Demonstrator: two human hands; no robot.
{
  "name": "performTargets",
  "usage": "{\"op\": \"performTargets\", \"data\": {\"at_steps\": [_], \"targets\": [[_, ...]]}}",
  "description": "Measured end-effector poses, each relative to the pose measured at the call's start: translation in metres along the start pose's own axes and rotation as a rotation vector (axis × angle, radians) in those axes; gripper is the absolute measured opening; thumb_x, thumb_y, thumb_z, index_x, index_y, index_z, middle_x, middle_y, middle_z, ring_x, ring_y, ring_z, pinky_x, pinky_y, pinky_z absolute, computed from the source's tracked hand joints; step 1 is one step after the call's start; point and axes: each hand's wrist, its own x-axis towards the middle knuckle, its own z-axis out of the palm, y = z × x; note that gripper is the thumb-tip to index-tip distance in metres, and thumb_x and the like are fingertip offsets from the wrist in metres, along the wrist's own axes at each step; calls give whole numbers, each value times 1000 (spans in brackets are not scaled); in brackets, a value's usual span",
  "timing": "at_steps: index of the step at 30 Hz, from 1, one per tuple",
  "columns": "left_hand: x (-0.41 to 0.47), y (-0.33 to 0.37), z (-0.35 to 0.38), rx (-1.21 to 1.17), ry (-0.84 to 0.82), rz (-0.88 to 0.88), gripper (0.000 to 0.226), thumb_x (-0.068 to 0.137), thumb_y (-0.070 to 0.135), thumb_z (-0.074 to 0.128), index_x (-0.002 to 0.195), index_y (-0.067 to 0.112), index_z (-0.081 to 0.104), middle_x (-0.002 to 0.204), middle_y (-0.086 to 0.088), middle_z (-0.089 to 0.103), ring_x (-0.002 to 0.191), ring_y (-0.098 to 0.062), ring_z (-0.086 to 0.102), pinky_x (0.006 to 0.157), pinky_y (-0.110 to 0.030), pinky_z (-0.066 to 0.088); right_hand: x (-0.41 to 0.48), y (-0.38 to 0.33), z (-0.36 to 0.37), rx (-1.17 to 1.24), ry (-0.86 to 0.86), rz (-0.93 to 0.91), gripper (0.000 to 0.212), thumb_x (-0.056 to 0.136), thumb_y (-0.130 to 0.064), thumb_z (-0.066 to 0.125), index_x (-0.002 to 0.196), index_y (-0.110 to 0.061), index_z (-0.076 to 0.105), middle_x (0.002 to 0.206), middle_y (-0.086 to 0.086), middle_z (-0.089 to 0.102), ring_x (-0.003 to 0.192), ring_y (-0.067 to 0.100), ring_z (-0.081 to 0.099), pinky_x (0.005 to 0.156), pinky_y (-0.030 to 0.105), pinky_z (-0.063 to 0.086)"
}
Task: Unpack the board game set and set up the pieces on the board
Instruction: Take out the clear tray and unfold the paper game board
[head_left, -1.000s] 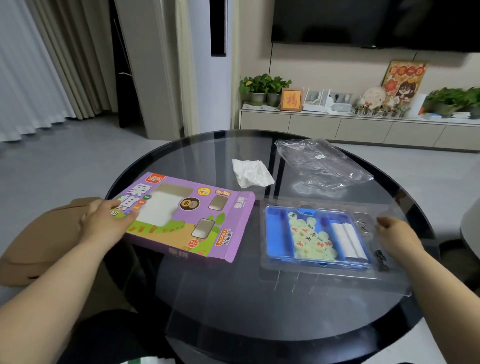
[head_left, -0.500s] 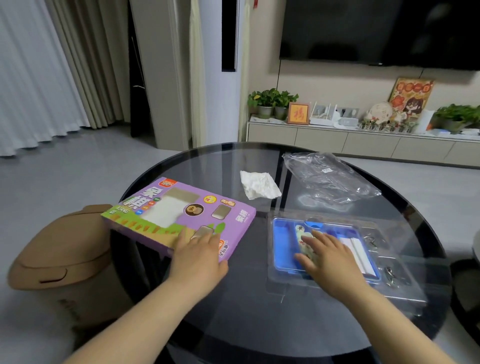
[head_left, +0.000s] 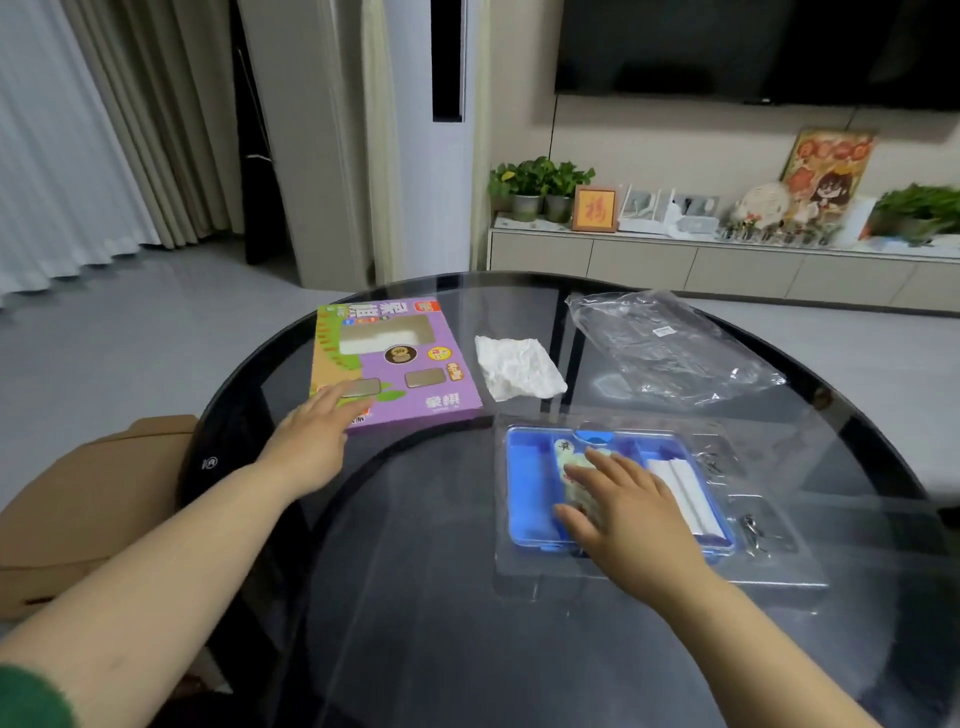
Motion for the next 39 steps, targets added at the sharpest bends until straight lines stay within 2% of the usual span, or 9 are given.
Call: {"op": "performTargets", "data": {"at_steps": [5, 9, 16, 19, 23, 29, 33, 35, 39], "targets": [[50, 1, 10, 2, 59, -54, 57, 91, -6, 33, 140, 22, 32, 152, 1, 18, 139, -23, 17, 111, -32, 17, 14, -9, 6, 35, 4, -4, 51, 93, -51, 28, 140, -31, 25, 155, -9, 10, 143, 11, 5, 115, 30, 4], [81, 2, 15, 2, 43, -108, 55, 91, -3, 34, 141, 20, 32, 153, -5, 18, 140, -24, 15, 112, -33, 14, 19, -11, 11, 23, 35, -11, 94, 55, -63, -7, 138, -35, 26, 154, -12, 12, 142, 9, 5, 115, 32, 5], [73, 29, 13, -247, 265, -121, 50, 89, -5, 38, 134, 15, 42, 145, -10, 33, 135, -27, 24, 111, -35, 13, 28, -14, 16, 49, 27, -20, 98, 51, -60, -8, 139, -33, 27, 154, -9, 14, 143, 11, 4, 116, 33, 2], [38, 61, 10, -539, 218, -133, 36, 92, 5, 44, 127, 10, 50, 137, -9, 43, 126, -24, 38, 97, -23, 27, 30, -21, 16, 78, 4, -8, 88, 62, -62, 0, 139, -31, 27, 155, -8, 10, 143, 13, 3, 116, 34, 0], [-16, 89, 21, -724, 1, -109, 49, 88, 19, 55, 135, 18, 39, 140, 0, 40, 126, -15, 40, 95, -21, 29, 29, -32, 15, 116, -35, -56, 54, 90, -49, 27, 139, -26, 29, 155, -6, 12, 143, 13, 3, 116, 34, 0], [-57, 91, 29, -855, -69, -176, 45, 95, 15, 42, 136, 30, 35, 143, 7, 37, 131, -10, 34, 104, -26, 28, 3, -25, -4, 305, -46, -144, 38, 94, -24, 44, 132, -19, 44, 137, -7, 43, 130, 12, 32, 103, 16, 20], [-74, 91, 24, -887, -13, -130, 44, 94, 13, 43, 134, 28, 38, 147, 11, 28, 130, 0, 26, 104, -18, 20, 15, -10, -16, 249, -8, -60, 35, 94, -22, 43, 128, -19, 49, 134, -7, 49, 129, 16, 34, 104, 23, 24], [-87, 89, 21, -905, -16, -45, 51, 87, 25, 56, 129, 40, 32, 145, 24, 17, 126, 8, 18, 102, -14, 15, 26, -6, -17, 151, -20, -59, 36, 95, -24, 42, 130, -23, 47, 141, -9, 41, 132, 15, 27, 109, 30, 17], [-104, 86, 22, -692, -164, 109, 113, 25, 82, 62, 115, 59, -3, 114, 54, -17, 120, 27, -11, 105, -11, 4, 41, -8, -8, 83, -16, -108, 35, 95, -28, 40, 129, -29, 46, 143, -13, 38, 136, 11, 23, 114, 40, -1]]}}
